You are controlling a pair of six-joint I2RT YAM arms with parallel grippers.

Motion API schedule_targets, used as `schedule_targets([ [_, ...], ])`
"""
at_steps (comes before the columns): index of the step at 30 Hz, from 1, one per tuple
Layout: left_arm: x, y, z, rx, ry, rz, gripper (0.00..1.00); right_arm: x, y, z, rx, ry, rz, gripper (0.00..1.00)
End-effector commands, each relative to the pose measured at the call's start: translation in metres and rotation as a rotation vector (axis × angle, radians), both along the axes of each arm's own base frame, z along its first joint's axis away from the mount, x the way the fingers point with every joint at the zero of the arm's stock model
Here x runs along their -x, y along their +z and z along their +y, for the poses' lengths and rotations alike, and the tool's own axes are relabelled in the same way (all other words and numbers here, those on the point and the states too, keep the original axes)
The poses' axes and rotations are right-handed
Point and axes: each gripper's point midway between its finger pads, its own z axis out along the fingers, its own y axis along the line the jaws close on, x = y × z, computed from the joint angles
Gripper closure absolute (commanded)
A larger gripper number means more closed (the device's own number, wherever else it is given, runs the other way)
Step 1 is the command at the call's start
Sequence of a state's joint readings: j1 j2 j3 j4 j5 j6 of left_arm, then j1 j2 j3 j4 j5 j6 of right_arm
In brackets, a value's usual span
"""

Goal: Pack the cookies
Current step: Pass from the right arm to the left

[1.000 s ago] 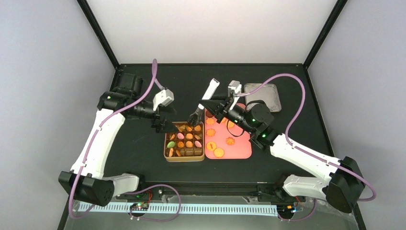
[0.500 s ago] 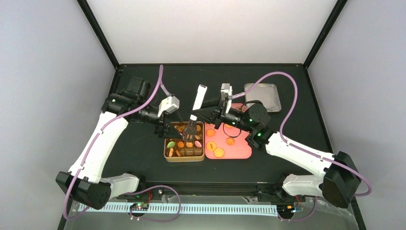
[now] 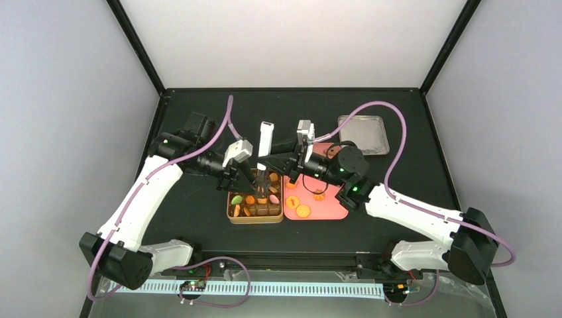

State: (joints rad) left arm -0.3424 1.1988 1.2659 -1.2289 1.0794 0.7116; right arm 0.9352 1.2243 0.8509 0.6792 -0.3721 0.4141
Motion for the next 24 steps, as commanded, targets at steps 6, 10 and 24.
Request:
schedule_targets([
  [6,0.002,0.001,-0.006,0.047,-0.019,0.052,0.61,-0.004,0.025,-0.005,-0.046,-0.157,-0.097,0.69],
  [10,0.005,0.005,-0.005,0.049,-0.025,0.039,0.7,-0.007,0.025,-0.009,-0.037,-0.217,-0.105,0.7],
  [24,0.003,-0.005,-0.002,0.004,-0.019,0.015,0.99,-0.001,0.015,-0.003,-0.018,-0.158,-0.06,0.53],
])
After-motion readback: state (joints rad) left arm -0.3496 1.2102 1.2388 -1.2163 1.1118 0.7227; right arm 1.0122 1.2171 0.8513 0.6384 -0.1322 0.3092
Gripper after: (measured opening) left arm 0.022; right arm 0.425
